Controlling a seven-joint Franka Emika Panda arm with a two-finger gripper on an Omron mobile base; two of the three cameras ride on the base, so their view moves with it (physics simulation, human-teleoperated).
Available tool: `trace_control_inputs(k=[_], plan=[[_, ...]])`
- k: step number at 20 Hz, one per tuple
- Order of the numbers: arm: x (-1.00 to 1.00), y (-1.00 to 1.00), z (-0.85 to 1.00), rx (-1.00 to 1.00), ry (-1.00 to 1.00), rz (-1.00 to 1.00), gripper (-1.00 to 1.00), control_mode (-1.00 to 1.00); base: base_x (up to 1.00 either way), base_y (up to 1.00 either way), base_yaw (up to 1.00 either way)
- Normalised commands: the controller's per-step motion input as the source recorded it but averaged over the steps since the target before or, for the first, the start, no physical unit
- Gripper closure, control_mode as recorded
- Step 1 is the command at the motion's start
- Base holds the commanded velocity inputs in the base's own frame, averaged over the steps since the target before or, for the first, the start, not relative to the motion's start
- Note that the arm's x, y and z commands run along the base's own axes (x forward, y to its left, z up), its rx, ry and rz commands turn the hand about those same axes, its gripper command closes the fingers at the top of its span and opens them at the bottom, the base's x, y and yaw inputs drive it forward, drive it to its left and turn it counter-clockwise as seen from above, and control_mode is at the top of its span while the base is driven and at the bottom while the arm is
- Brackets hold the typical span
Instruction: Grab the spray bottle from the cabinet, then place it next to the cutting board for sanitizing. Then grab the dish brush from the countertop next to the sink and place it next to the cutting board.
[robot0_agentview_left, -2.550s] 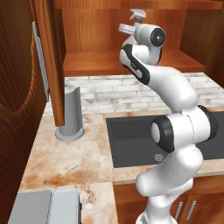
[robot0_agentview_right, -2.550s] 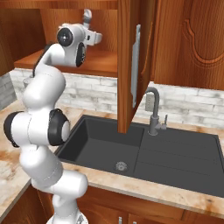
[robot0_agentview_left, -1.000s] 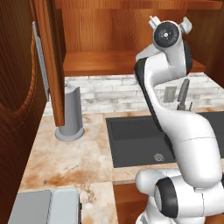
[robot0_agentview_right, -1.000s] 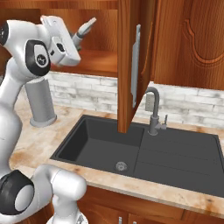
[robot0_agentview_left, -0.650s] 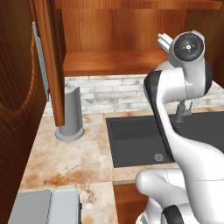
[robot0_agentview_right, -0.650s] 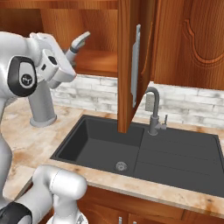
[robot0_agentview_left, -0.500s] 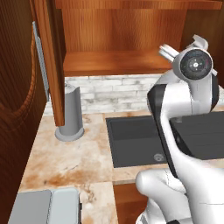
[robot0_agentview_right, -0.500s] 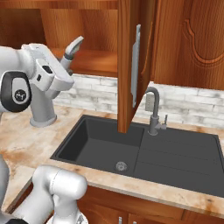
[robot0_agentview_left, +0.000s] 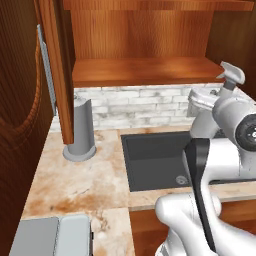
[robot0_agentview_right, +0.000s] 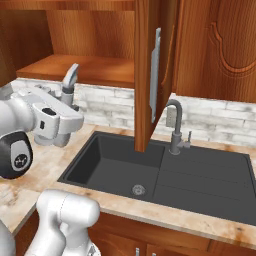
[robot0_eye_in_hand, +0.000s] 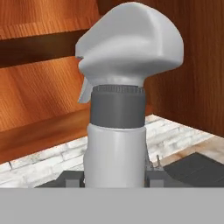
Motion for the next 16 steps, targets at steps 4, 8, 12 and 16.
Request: trace_control_inputs(k=[4, 8, 12, 16], plan=[[-0.36, 0.11, -0.27, -0.23, 0.06, 0.02, 1.0, -1.0, 0.0, 0.0, 0.0], [-0.18, 0.21, -0.28, -0.26, 0.01, -0.03, 1.0, -1.0, 0.0, 0.0, 0.0], [-0.04, 0.18, -0.16, -0.19, 0.0, -0.08, 1.0, -1.0, 0.0, 0.0, 0.0], [0.0, 0.0, -0.05, -0.04, 0.0, -0.01, 1.0, 1.0, -0.56, 0.0, 0.0]])
